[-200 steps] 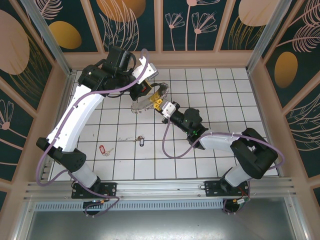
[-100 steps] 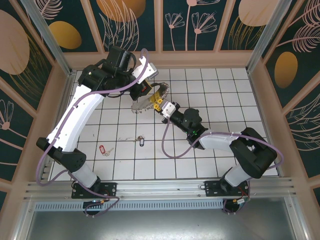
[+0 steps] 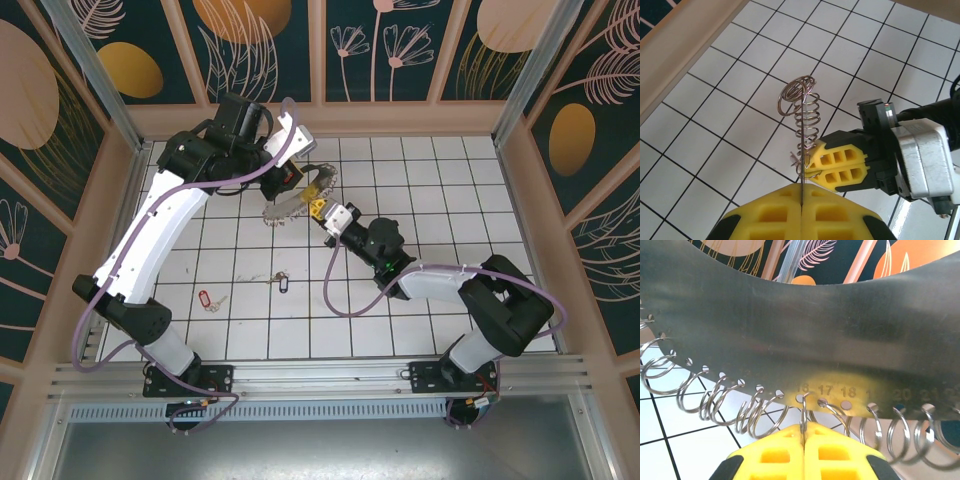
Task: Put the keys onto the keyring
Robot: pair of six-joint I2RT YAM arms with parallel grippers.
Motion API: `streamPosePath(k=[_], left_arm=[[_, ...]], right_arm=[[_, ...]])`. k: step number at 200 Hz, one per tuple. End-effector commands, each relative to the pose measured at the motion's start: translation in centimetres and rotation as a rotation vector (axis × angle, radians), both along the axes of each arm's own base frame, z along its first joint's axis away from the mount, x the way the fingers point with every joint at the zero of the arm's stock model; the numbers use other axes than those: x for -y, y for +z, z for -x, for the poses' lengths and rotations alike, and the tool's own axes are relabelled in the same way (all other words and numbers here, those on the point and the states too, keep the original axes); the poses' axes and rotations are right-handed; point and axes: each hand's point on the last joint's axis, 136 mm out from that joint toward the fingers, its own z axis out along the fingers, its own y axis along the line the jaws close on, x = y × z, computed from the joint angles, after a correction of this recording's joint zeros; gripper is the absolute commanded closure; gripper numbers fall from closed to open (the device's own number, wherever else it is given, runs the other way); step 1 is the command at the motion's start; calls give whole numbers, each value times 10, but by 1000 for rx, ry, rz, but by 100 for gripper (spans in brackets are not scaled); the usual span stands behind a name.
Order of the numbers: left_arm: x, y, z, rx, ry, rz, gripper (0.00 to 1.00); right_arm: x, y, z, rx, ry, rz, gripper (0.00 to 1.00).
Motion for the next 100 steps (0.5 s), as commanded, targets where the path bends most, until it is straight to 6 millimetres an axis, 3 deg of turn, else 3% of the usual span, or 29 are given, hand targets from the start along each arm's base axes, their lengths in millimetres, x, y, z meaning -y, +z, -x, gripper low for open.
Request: streamPosePath(k=[1, 36, 74, 100], left_arm=[[-2, 11, -4, 33, 58, 38, 100], [-3, 6, -15, -7, 99, 118, 100], [-17, 8, -32, -69, 149, 263, 100], [-18, -6, -36, -151, 130, 365, 100]], right_arm=[[3, 15, 5, 17, 5, -60, 100], [10, 19, 6, -6, 14, -92, 100], [23, 30, 8, -11, 37, -146, 100], [27, 42, 15, -12, 103, -168, 100]])
